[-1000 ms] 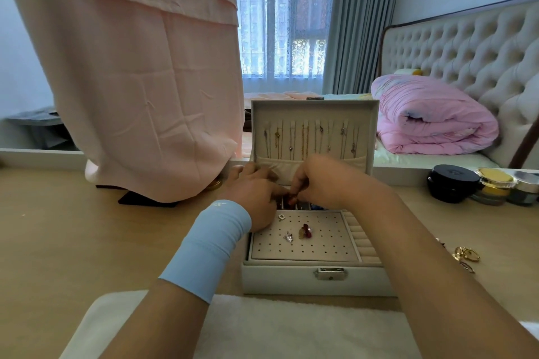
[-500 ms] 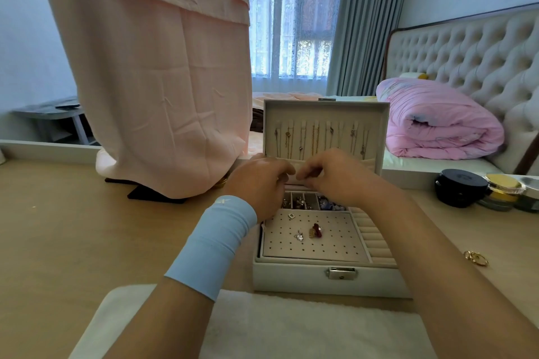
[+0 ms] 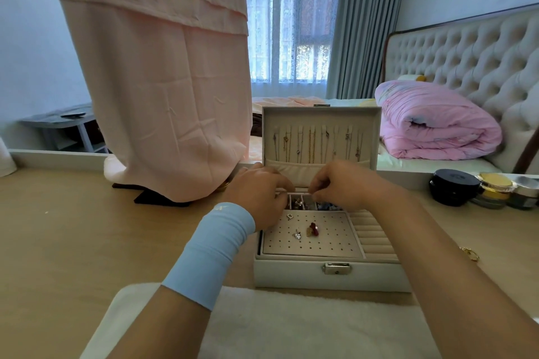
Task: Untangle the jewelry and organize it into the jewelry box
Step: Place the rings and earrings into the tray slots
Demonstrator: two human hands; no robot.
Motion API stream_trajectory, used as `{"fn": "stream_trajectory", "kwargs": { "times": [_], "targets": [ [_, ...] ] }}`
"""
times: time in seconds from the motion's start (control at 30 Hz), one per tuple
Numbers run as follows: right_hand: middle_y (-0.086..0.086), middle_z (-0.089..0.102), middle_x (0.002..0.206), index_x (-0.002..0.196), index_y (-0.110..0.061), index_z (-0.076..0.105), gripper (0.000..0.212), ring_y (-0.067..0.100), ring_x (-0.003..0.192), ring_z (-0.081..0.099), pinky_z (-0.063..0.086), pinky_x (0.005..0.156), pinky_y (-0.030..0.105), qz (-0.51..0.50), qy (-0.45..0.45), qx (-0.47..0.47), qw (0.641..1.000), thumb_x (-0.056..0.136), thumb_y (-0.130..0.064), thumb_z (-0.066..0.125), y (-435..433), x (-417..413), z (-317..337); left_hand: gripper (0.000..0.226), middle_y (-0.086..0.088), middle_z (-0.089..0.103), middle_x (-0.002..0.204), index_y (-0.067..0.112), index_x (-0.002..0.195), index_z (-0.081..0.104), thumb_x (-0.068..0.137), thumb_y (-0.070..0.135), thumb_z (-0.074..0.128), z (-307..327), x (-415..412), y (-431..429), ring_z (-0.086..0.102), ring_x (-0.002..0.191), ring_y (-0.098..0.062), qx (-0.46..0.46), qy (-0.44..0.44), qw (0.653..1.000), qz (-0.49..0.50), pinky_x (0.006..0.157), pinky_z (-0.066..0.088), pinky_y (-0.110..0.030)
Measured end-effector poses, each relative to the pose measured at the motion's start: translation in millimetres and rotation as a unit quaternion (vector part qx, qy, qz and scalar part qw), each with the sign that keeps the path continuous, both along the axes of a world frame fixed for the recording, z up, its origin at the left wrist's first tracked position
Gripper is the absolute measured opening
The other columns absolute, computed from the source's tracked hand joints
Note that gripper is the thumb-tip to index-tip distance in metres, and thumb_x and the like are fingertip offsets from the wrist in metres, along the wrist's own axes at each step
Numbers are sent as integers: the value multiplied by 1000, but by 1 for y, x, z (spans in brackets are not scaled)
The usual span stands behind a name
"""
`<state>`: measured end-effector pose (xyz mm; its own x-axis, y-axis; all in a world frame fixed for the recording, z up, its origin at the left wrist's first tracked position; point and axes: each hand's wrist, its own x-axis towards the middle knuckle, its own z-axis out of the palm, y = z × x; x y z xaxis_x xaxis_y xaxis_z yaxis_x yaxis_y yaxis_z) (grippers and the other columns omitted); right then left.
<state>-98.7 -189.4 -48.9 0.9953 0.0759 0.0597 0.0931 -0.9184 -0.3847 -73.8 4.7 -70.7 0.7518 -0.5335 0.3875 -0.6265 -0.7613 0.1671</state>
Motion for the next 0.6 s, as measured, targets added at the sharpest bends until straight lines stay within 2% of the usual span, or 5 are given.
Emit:
{"fn": "stream_trajectory", "kwargs": {
  "times": [0.1,0.2,0.3,0.4,0.6],
  "targets": [
    [-12,73,95,98,-30,79,10,6,88,64,56,86,32,-3,8,-25,1000,91,-27,72,3,0,-10,35,15,56,132,45,122,62,95,32,44,-4,-5,-9,38,127,-14,63,24,998,-7,107,26,-35],
    [-14,73,90,89,-32,80,8,9,87,65,58,85,40,-24,-32,-38,998,89,-33,72,7,2,-18,37,14,52,137,48,128,57,96,34,43,-10,-7,-13,35,130,-15,100,15,995,11,104,23,-35],
    [-15,73,88,87,-32,79,9,6,86,65,58,84,39,-21,-43,-23,999,90,-34,71,7,0,-20,35,13,54,135,45,125,60,97,33,43,-13,-7,-10,38,127,-15,79,19,997,18,103,25,-35],
    [-16,72,89,87,-32,79,6,3,86,64,58,85,38,-10,-41,7,999,89,-32,73,8,0,-20,29,13,60,127,40,114,67,96,32,45,-14,-5,-5,42,121,-14,52,19,998,13,102,28,-34],
    [-11,69,92,92,-28,76,5,6,86,62,56,87,35,7,-29,9,1000,92,-28,71,12,3,-18,27,9,64,118,37,113,66,94,29,48,-12,0,-7,48,115,-15,-1,20,1000,12,104,33,-35]
  ]
}}
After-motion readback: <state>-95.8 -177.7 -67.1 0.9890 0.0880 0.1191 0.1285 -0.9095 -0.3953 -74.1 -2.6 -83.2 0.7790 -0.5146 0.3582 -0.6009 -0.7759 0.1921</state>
